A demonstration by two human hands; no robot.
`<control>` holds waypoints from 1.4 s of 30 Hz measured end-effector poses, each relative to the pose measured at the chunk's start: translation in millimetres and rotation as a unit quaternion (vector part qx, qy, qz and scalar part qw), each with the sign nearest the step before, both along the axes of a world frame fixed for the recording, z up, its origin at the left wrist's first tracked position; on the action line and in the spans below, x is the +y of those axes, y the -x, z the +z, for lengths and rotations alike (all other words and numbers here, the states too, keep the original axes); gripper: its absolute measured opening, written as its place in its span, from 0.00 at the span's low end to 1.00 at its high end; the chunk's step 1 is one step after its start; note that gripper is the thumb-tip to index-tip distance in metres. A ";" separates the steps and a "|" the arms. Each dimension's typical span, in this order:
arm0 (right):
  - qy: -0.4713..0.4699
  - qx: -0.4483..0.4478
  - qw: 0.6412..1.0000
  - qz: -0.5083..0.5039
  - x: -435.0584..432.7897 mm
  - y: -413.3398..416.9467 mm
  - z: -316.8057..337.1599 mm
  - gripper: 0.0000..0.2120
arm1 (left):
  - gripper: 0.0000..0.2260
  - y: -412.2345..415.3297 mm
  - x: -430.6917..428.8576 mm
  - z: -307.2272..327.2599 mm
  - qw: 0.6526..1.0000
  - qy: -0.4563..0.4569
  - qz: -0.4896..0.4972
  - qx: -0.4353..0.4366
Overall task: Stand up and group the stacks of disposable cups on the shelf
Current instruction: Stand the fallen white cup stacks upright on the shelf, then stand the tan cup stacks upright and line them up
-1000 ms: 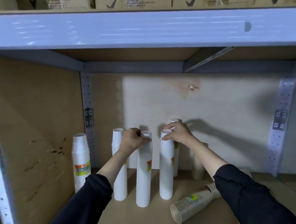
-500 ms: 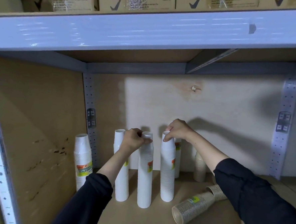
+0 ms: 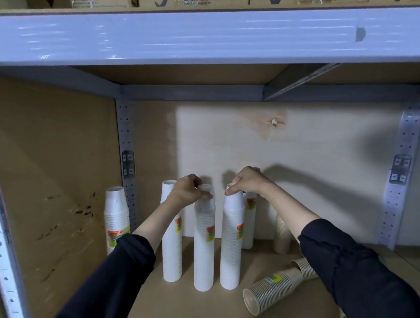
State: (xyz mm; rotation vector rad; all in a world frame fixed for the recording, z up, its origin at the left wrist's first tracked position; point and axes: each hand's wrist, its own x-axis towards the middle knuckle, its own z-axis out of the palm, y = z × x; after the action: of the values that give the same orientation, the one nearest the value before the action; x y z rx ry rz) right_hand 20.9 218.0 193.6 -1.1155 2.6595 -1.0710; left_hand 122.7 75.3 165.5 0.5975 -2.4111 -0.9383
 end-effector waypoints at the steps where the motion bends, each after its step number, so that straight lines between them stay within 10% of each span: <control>1: 0.001 0.001 1.000 -0.001 0.4 0.5 -0.2 0.23 | 0.23 0.1 -0.1 1.6 1.000 0.006 -0.002 -0.002; 19: -0.007 0.020 0.992 -0.123 91.6 -9.9 -5.3 0.12 | 0.13 -8.5 69.7 17.4 0.991 0.079 -0.062 0.087; 42: -0.018 -0.012 0.966 -0.259 215.8 54.9 -83.5 0.11 | 0.13 87.2 175.6 -59.8 0.974 0.098 -0.199 -0.048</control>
State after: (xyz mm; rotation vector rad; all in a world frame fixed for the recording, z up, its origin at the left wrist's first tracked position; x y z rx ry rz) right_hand -34.0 433.7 110.1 -0.3927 3.0147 -1.0747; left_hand 35.5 250.9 105.7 0.0876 -2.7265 -0.8210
